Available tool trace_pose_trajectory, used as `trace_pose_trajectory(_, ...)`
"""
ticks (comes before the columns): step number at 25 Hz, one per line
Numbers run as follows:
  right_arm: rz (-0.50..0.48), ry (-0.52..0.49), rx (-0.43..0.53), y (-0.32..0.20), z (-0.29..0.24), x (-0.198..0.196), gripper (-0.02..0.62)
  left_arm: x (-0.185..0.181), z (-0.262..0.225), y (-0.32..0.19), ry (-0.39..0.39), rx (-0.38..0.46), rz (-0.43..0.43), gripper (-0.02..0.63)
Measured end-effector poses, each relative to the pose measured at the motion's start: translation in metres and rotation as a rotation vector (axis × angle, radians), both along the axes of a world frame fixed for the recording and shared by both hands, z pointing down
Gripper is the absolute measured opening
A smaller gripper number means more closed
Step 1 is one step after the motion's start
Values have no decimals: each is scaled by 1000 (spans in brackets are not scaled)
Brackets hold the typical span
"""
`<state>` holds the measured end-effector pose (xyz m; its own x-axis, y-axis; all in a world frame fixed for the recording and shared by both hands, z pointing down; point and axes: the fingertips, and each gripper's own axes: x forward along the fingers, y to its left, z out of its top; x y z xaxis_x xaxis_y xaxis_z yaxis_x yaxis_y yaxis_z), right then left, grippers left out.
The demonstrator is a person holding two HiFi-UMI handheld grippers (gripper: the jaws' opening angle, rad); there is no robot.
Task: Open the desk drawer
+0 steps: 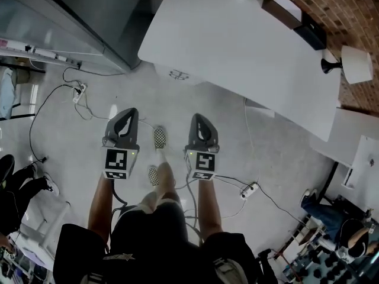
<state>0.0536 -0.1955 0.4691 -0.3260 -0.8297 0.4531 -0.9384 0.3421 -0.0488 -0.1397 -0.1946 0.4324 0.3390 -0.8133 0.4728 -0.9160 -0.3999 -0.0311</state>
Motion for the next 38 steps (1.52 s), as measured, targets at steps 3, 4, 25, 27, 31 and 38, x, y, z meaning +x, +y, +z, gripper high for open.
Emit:
trace_pose_trajectory(3,17,-5,-27,-15,31,1,6,0,27,-16,-8,-5,13,11)
trace_pose_trajectory(4,22,-6,-32,-20,41,1,7,1,36,-20,-9,-8,18,11)
trace_pose_trajectory(25,75,-122,-113,-98,184,-8,7,-2,183,-75,32,-80,7,11)
trace_pose_trajectory(27,104,-202,-135,-108,193,-9,6,-3,190,-77,39,-87,7,11)
trace_pose_trajectory(31,157,-382,-182,-125,212,-13,8,-6,204,-77,37,-97,11,11)
trace_pose_trajectory(38,281,-832,-261,-153,237,-22,148,-10,220,-73,45,-112,7,11)
